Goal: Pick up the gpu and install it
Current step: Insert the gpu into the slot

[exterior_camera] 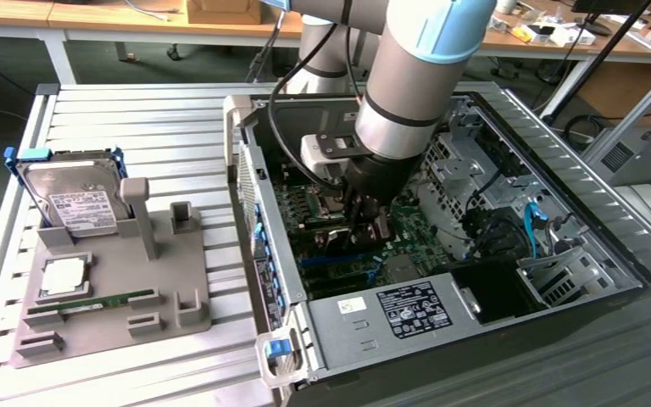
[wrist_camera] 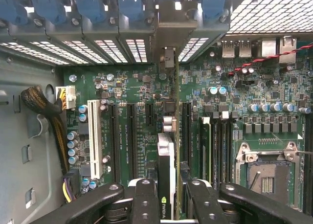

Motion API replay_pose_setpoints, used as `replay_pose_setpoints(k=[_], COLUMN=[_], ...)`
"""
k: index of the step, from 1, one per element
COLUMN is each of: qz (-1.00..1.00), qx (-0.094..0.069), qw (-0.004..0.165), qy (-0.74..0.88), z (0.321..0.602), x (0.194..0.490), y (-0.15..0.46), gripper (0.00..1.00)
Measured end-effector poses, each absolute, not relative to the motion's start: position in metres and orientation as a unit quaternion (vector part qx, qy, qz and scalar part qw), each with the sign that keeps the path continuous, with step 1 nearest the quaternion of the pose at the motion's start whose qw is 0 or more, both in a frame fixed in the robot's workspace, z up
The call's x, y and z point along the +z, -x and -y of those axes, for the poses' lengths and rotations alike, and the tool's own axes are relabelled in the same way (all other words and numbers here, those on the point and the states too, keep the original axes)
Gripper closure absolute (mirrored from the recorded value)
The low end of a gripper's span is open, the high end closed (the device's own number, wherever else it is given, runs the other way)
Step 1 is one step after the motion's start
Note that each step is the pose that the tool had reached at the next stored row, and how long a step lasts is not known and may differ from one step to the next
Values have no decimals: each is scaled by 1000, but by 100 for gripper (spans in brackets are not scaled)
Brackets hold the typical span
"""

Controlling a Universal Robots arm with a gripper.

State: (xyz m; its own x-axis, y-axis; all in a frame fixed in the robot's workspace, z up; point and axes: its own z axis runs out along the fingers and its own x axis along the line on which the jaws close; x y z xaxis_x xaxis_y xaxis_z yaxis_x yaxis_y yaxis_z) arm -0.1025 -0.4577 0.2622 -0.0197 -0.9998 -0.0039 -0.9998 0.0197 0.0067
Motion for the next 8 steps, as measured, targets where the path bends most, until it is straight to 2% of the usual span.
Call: replay_pose_setpoints(k=[8], qz=[714], qx=[-4], qw=[1], qy=[-700], z=[458], x=[262], y=[103], gripper=[73])
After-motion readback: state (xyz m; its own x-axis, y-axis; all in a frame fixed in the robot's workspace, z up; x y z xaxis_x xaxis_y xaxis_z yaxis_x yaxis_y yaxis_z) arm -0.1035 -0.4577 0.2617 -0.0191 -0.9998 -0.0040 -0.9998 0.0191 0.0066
